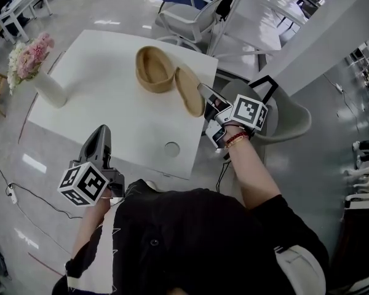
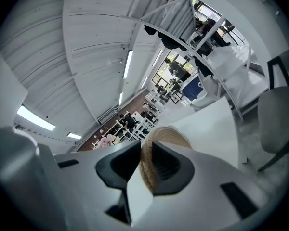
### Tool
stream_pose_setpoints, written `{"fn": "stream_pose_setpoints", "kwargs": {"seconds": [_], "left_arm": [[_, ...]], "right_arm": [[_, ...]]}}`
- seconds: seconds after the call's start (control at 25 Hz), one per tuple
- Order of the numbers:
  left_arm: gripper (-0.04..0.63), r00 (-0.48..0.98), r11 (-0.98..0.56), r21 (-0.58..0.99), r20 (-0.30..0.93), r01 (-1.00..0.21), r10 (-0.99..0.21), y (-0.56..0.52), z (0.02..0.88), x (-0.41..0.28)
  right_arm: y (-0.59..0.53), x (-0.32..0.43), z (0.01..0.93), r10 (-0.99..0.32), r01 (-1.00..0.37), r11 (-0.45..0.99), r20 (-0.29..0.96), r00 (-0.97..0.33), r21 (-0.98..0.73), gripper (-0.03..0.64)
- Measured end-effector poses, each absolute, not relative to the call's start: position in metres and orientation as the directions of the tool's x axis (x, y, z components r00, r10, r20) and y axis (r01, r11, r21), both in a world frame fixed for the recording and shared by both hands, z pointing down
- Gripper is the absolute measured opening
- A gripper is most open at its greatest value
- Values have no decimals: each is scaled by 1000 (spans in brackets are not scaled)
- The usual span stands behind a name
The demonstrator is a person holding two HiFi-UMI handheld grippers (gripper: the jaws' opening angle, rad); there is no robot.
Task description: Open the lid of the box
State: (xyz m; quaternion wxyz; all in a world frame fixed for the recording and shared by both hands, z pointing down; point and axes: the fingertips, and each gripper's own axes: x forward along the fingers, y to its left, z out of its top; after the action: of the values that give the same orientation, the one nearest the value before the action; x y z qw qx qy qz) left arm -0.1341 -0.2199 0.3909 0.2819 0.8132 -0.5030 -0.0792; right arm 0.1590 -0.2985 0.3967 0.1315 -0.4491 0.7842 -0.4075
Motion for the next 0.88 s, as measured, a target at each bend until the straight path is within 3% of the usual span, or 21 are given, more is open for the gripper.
{"fn": "stream_pose_setpoints", "kwargs": {"seconds": [0.88], "left_arm": [[10, 475, -338, 540, 132, -771, -870, -120, 382, -48]], "right_arm": [[-176, 108, 387, -668, -464, 391, 102, -737, -795, 77]]}}
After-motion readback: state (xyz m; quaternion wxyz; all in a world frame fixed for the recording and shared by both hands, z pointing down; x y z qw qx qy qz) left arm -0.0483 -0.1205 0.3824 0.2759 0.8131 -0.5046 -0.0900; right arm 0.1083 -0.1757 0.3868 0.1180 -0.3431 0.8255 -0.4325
